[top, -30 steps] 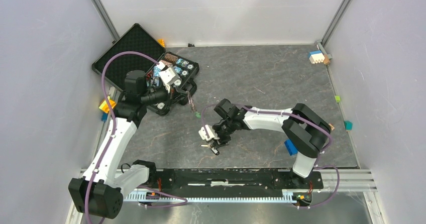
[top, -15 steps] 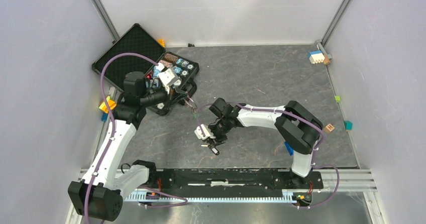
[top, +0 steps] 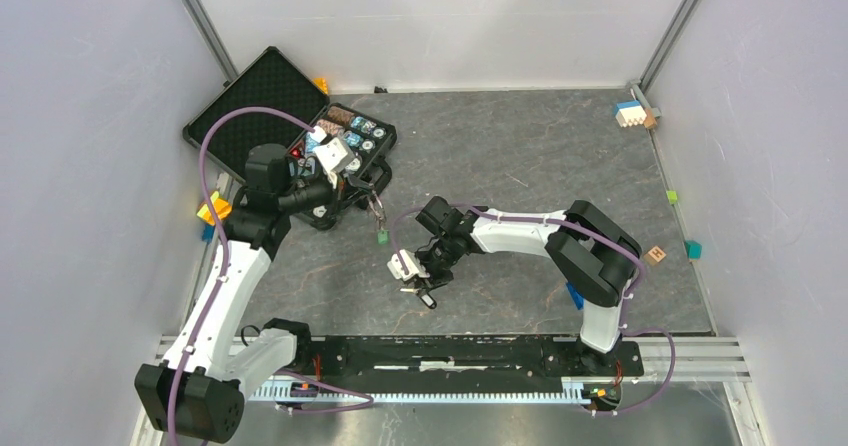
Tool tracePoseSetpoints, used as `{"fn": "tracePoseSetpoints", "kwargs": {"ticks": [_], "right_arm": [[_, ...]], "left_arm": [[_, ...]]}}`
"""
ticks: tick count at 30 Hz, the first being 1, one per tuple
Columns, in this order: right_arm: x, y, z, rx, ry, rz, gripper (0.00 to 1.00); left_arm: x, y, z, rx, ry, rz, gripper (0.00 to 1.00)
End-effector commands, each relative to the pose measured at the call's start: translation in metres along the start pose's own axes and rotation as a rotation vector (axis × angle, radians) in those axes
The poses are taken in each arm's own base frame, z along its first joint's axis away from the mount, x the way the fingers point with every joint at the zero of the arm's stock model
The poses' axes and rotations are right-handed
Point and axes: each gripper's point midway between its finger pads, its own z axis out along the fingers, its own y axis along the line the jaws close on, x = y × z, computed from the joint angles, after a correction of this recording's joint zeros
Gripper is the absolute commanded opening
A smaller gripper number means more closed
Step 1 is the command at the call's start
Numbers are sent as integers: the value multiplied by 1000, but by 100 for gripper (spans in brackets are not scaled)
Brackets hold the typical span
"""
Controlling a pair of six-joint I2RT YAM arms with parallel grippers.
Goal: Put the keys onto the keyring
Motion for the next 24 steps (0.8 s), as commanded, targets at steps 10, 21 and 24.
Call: {"fn": "tracePoseSetpoints", "kwargs": {"ticks": [10,21,24], "right_arm": [[-12,-6,1,-9,-30,-32,25],[-11,-8,2,-16,-22,-30,21],[-10,-7,2,-18,-20,-29,21]], "left_arm": [[-17,-3,-5,-1,-61,34,2],[-19,-4,-6,1,-66,37,2],[-19,-4,-7,2,-67,38,2]]}}
